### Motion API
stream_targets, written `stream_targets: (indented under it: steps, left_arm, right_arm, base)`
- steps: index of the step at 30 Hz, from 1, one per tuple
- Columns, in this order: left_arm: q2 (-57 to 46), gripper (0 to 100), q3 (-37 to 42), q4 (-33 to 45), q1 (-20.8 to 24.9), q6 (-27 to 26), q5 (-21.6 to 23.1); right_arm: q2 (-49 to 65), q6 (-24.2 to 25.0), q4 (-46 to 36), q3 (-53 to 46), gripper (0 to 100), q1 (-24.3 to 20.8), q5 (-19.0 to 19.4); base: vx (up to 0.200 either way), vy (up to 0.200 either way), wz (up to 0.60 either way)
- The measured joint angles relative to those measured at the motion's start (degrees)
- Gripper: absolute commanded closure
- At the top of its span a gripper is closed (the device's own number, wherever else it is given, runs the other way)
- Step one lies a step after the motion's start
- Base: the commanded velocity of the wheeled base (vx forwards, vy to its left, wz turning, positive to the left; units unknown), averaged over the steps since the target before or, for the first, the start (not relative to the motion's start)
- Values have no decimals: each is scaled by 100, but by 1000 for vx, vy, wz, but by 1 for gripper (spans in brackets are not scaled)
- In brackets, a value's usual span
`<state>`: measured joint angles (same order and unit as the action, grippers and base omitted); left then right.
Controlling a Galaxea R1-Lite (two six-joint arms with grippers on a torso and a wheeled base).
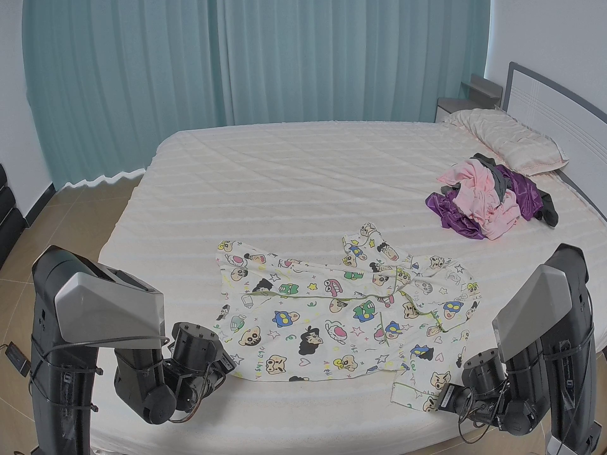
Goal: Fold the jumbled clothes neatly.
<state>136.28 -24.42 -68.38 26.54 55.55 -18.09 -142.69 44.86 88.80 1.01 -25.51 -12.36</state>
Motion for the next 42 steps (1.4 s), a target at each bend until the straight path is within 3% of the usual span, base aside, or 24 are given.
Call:
stream_targets:
  steps: [12, 22, 31, 42]
  left_arm:
    - [-22, 100, 463, -649, 44, -71, 2]
    - [-105, 100, 1150, -1020, 179, -550, 15]
    - [-307, 100, 1651, -1018, 610, -747, 28]
    - [-321, 100, 2142, -937, 1086, -944, 28]
  right_arm:
    - [912, -518, -1441, -2, 100, 356, 54]
    - [1487, -901, -2213, 0, 100, 600, 95]
    - [1968, -1279, -2877, -2, 100, 769, 106]
    - [2125, -1386, -3367, 0, 100, 846, 121]
  base:
    - [0, 0, 0]
    - [0, 0, 0]
    - [0, 0, 0]
    - [0, 0, 0]
